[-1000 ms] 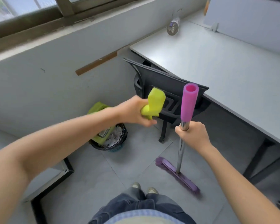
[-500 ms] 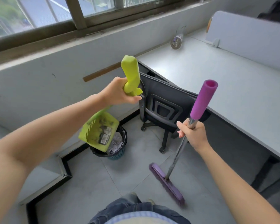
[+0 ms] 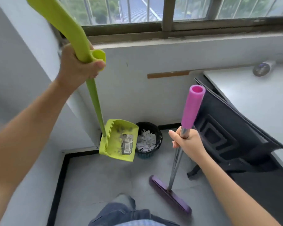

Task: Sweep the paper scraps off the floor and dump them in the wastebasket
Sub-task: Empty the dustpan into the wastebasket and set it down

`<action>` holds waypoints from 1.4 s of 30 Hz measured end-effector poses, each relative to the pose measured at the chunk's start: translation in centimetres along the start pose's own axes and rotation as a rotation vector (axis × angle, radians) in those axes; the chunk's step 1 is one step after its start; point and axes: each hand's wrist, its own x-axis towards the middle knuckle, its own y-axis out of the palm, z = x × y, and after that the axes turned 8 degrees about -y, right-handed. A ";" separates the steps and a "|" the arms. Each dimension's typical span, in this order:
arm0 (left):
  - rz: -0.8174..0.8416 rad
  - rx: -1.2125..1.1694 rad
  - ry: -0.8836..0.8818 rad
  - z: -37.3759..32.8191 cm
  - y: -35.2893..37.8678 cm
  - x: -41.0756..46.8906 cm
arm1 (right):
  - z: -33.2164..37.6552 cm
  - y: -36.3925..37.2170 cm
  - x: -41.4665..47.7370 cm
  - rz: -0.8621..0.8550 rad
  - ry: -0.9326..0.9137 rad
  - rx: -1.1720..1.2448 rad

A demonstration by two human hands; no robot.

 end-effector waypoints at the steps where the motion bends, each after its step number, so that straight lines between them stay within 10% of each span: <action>1: -0.049 0.033 -0.029 0.4 -1.5 -0.6 | 0.5 1.2 0.7 0.047 -0.011 0.003; 12: -0.240 0.096 -0.373 10.5 -19.1 -7.1 | 3.4 16.5 6.7 0.325 0.002 -0.072; 24: 0.024 0.211 -0.831 26.7 -33.8 -9.0 | 8.6 34.3 11.9 0.432 0.058 -0.253; 42: -0.221 -0.007 -0.999 32.7 -39.0 -9.2 | 10.7 44.3 15.3 0.590 0.019 -0.405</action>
